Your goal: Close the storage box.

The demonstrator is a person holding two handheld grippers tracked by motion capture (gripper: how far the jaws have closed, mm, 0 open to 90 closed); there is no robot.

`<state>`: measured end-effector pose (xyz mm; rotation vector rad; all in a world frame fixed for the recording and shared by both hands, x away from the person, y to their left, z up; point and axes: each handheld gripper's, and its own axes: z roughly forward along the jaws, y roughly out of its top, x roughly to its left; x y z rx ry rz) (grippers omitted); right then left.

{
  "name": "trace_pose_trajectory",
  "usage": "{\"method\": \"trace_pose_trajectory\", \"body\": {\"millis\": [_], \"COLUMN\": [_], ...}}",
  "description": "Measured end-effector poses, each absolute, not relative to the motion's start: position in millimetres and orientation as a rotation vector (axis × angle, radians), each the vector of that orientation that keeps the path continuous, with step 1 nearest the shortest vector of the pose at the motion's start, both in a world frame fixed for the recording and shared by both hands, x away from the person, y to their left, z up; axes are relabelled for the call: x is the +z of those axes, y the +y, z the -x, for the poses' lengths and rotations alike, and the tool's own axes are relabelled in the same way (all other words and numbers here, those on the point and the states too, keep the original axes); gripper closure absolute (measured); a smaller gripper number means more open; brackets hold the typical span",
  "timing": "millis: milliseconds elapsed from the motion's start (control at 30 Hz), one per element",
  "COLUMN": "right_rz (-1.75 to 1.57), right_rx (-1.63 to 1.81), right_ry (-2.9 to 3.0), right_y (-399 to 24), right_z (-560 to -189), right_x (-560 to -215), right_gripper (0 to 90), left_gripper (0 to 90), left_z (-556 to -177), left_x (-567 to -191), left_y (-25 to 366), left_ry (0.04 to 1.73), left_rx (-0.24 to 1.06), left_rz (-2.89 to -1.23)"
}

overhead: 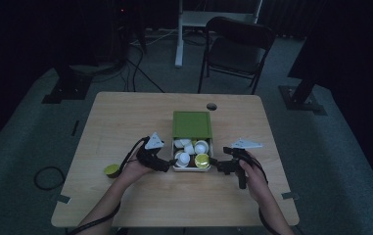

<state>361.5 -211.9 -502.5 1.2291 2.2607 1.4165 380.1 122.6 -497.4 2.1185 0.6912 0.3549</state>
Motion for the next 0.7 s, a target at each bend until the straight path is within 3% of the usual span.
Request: {"method": "trace_pose_trajectory", "body": {"millis": [700], "right_rz": [-1.260], "right_rx": [1.405], "right_ry": [2.234], "right_y": [-211], "right_z": [-377], "right_x": [-504], "right_gripper": [10.7], "left_gripper": [7.5], "left_z": [-396], "left_x": [-498], "left_y": [119], "left_ry": [0.718], "left_rx": [0.359], "left_rz": [-2.116]}}
